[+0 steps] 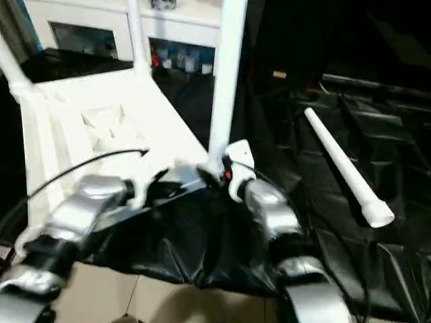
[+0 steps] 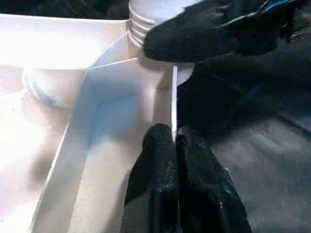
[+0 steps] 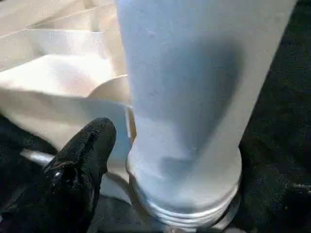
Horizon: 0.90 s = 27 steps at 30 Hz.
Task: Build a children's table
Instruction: Rotate leg to tighten
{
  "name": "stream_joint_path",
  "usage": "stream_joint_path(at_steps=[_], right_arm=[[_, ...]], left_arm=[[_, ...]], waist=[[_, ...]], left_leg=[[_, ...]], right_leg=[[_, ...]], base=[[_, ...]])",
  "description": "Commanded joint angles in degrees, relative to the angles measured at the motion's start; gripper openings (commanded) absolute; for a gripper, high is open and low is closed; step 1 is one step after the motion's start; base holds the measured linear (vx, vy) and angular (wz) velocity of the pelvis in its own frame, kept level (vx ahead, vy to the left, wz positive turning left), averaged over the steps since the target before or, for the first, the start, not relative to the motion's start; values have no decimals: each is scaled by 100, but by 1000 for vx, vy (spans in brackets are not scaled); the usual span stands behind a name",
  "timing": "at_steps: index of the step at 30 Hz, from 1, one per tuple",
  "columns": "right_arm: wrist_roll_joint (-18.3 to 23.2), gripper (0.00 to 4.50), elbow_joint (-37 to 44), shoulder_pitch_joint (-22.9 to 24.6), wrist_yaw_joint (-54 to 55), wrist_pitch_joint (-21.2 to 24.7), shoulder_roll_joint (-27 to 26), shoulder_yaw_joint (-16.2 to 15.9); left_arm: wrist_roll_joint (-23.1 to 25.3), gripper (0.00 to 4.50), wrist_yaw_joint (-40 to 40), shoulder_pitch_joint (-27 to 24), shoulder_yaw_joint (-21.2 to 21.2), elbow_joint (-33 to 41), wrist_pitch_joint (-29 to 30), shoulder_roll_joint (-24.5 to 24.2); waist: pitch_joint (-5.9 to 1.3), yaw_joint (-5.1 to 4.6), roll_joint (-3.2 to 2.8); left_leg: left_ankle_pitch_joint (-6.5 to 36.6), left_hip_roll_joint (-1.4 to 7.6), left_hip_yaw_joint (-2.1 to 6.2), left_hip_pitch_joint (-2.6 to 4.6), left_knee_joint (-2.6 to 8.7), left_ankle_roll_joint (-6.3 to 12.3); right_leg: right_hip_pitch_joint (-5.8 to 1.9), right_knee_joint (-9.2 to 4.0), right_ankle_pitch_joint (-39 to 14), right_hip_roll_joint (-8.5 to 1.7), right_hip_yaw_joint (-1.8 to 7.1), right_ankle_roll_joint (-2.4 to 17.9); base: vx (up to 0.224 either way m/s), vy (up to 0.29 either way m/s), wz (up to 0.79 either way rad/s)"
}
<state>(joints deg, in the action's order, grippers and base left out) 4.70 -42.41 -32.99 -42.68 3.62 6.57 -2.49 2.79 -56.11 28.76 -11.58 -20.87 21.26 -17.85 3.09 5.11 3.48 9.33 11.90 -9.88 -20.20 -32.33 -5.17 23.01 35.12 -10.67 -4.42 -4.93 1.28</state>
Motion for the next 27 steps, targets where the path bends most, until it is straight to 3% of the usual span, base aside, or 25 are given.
stream_joint_path(at_steps=[1,5,10,15,17,20,27], right_arm=[[225,388,544,82,-1144,103,12,-546],[353,388,861,181,-2020,255,339,-759],[254,388,935,235,-2845,262,690,-1106],[187,353,1043,270,-3280,348,853,-1299],[175,318,1094,297,-3377,374,891,-1360],[145,308,1137,338,-3497,409,940,-1451],[173,264,1181,451,-3414,445,868,-1419]], left_arm=[[-434,0,-509,-37,-198,235,-342,89],[-560,0,-945,-66,-210,337,-314,-136],[-577,0,-1353,-79,-276,344,-354,-392],[-609,0,-1608,-121,-304,404,-377,-592],[-608,0,-1655,-136,-303,416,-367,-628],[-599,0,-1716,-150,-317,422,-366,-678],[-584,0,-1623,-160,-290,358,-337,-696]], waist=[[-333,19,33],[-322,46,20],[-302,110,33],[-299,125,37],[-298,125,42],[-297,136,52],[-298,142,57]], left_leg=[[1093,139,0,-8,328,336],[1070,150,-5,8,327,382],[1140,159,-3,7,336,356],[1170,163,4,17,341,280],[1142,163,3,13,342,282],[1136,163,-2,21,338,282],[1191,164,4,25,344,244]], right_leg=[[-305,-433,-1252,-377,311,909],[-284,-424,-1200,-383,313,1033],[-279,-430,-1342,-387,311,1018],[-278,-428,-1406,-396,315,1004],[-281,-421,-1341,-393,313,1028],[-279,-425,-1365,-396,315,1027],[-279,-437,-1491,-402,315,990]], base=[[0,0,0],[0,0,0],[0,0,0],[0,0,0],[0,0,0],[0,0,0],[0,0,0]])
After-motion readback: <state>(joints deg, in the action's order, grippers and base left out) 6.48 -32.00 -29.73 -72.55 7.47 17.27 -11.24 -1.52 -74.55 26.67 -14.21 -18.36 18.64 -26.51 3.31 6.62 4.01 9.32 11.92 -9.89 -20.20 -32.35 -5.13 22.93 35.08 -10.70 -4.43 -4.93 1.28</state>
